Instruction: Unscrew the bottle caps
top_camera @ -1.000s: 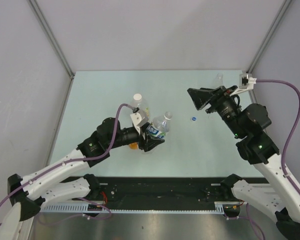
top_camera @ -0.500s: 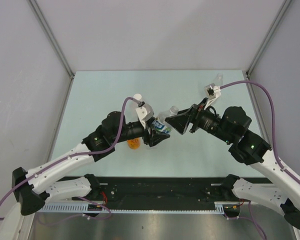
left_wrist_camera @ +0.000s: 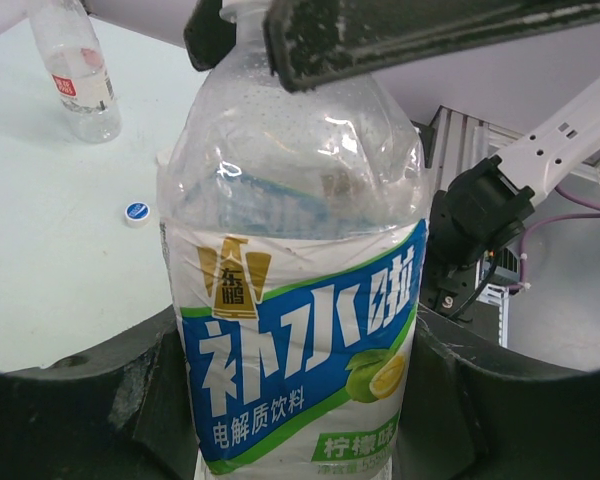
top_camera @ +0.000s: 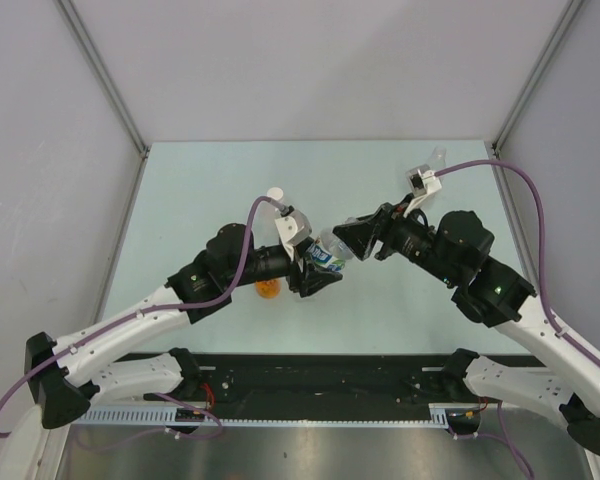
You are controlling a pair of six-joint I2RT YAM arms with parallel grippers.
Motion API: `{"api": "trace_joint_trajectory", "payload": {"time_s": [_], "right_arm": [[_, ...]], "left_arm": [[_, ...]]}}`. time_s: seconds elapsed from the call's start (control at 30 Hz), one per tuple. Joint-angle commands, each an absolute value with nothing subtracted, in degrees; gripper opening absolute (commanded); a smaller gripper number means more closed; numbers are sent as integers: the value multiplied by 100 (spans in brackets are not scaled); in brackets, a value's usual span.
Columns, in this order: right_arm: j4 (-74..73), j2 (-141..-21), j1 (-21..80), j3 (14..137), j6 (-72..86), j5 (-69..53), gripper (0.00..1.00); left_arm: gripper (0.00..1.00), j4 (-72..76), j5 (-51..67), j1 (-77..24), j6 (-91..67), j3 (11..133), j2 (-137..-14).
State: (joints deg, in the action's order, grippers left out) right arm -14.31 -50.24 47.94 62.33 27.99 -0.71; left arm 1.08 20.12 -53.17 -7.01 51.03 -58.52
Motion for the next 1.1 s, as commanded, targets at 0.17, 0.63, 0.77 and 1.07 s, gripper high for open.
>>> {"api": "trace_joint_trajectory", "payload": {"time_s": [0.17,0.63,0.77,1.07], "right_arm": [[-1239,-4983,4816,6284,2575,-193,43],[-1371,-4808,4808,6451,2365,-97,0],[-1485,-4755,4790,6565,2215,271,0],[-1547,-4834,4781,6715,1453,2872,0]], "left_arm": [[0,193,2057,-5370,-519,5309,-5713],[100,-281,924,-5370,-440,5555,-5669],[100,-606,379,-5370,-255,5572,-5441],[100,-1529,-1238,-5370,167,5740,-4204]]}}
